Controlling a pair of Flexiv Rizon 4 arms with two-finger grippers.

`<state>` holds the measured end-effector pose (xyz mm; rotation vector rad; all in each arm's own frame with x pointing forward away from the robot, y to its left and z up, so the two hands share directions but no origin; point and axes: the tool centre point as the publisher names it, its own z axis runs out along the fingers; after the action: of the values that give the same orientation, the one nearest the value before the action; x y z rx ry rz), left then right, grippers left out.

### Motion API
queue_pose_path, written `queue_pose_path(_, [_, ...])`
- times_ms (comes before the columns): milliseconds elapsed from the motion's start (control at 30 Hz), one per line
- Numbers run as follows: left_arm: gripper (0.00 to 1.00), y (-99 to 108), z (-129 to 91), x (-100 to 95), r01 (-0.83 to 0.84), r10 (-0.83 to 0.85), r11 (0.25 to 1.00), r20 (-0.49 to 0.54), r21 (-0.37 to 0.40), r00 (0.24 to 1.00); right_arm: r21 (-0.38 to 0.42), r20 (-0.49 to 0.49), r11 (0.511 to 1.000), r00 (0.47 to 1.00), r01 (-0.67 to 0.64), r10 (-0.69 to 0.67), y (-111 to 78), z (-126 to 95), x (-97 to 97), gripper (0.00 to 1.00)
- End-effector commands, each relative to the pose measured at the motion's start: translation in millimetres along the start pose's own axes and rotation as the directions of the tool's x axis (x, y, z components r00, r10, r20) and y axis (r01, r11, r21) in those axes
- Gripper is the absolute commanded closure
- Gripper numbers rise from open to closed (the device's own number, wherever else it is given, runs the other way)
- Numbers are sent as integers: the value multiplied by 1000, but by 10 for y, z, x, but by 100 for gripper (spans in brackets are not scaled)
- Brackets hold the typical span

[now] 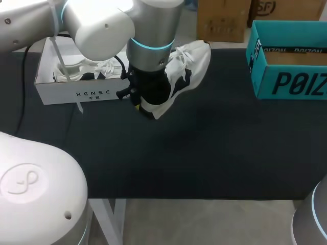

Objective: Take the shoe out of the shoebox, open the shoe tongue, remove and reinsert the insole, then place the shoe into the shoebox

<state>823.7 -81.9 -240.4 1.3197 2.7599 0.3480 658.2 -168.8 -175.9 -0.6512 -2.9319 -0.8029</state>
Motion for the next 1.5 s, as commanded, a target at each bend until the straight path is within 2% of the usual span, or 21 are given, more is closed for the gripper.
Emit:
queue_pose_path(33, [100, 12, -11, 13, -2, 2, 1000, 4, -1, 1000, 2, 1, 1000, 1000, -1, 1, -6, 8, 0, 0])
queue_pose_path(767, [100, 12, -11, 13, -2, 2, 1000, 4, -1, 1000, 2, 1, 1000, 1000, -1, 1, -6, 8, 0, 0])
queue_pose_path(933, [100, 574, -34, 252, -61, 62, 996, 8, -61, 998, 2, 1, 1000, 1000, -1, 1, -6, 8, 0, 0])
queue_pose_path(1100, [100, 1258, -20, 513, -117, 115, 985, -24, -125, 993, 2, 1, 1000, 1000, -1, 1, -6, 8, 0, 0])
queue_pose_path(1200, [100, 1656, -14, 628, -152, 152, 983, -5, -99, 988, 2, 1, 1000, 1000, -1, 1, -6, 8, 0, 0])
queue_pose_path(1267, [100, 1901, -13, 704, -181, 180, 975, -17, -130, 983, 2, 1, 1000, 1000, -1, 1, -6, 8, 0, 0])
queue_pose_path(1300, [100, 2005, -10, 742, -219, 211, 963, -63, -156, 975, 2, 1, 1000, 1000, -1, 1, -6, 8, 0, 0])
queue_pose_path(1500, [100, 2584, -118, 950, -385, 381, 906, -56, -174, 923, 2, 1, 1000, 1000, -1, 1, -6, 8, 0, 0])
